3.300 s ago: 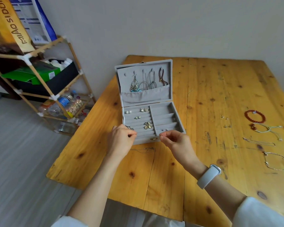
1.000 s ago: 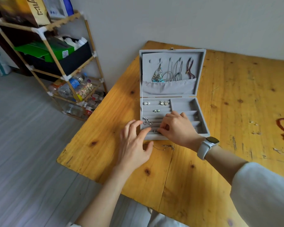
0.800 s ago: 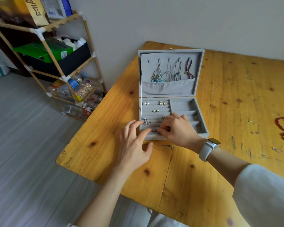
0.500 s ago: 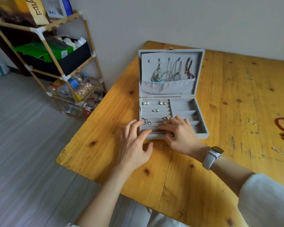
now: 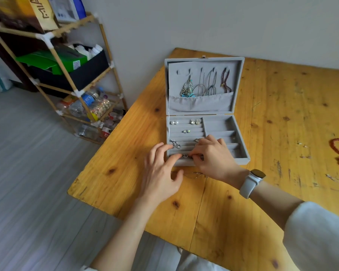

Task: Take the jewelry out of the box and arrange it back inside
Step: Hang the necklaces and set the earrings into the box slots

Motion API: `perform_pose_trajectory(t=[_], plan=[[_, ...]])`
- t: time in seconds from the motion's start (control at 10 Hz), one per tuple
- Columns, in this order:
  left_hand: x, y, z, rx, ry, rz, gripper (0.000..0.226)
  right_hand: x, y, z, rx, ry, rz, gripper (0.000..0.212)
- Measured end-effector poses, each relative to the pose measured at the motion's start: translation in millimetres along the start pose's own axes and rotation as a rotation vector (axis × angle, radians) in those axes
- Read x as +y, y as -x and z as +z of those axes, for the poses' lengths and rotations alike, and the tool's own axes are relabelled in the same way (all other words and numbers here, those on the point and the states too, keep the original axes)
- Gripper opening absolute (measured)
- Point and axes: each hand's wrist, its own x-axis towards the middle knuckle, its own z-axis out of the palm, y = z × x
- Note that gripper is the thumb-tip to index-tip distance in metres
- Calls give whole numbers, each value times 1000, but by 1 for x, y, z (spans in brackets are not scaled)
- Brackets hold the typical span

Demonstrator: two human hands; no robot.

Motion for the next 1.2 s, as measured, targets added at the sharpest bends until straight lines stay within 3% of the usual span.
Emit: perform_pose_trajectory(t=[0.4,0.6,0.8,0.9,1.1,1.2], plan=[[0,0,1,2,-10,1,39,4,12,2,131,47,-170,35],[0,-1,-2,-29,14,1,42,6,15,0,78,-141,-94,43],[29,-20,-2,154,180,15,32,45,46,-27,237,-267,35,35],[71,-46,4,140,214,84,34,68,66,-43,290,-238,124,30],[169,-86,57,-281,224,184,42,148,116,-63,330,-63,439,21],[205,-93,84,-435,57,285,41,186,127,-68,296,50,572,24]])
